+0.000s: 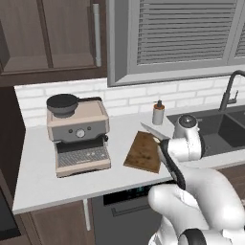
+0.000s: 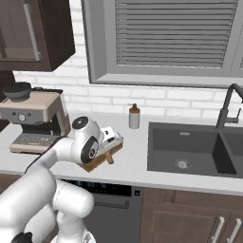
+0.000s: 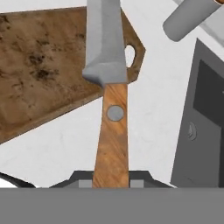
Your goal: Pick up the knife from the drawer and place it on the cutting board. Then place the meat from the plate to the cutting board.
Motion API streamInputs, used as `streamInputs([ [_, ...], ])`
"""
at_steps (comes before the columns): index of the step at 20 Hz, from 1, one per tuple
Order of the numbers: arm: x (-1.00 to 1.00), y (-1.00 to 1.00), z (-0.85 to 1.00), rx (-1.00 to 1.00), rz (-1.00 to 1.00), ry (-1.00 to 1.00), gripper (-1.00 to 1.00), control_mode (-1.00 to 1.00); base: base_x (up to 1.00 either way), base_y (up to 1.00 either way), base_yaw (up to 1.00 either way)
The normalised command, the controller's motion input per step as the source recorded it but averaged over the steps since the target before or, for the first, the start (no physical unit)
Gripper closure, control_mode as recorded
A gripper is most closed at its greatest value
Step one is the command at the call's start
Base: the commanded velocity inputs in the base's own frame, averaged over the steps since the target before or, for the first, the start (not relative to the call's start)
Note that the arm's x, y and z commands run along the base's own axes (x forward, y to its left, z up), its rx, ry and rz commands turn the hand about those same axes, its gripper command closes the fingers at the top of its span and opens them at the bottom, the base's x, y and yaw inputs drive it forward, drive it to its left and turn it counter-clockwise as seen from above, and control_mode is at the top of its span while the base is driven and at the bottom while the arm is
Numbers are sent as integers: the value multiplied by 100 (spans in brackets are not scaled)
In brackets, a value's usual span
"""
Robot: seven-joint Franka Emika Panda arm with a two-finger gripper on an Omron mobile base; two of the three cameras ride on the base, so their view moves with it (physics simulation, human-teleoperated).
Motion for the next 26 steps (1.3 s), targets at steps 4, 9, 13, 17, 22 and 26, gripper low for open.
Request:
streamInputs([
  [4, 58, 2, -46, 0, 0, 8, 100, -100, 0, 0, 0],
  [9, 44, 13, -35, 5, 0, 0, 100, -100, 0, 0, 0],
  [13, 24, 25, -31, 1, 0, 0, 100, -100, 0, 0, 0],
  [17, 21, 29, -32, 0, 0, 0, 100, -100, 0, 0, 0],
  [22, 22, 23, -36, 0, 0, 0, 100, -100, 0, 0, 0],
  [26, 21, 17, -35, 0, 0, 0, 100, -100, 0, 0, 0],
])
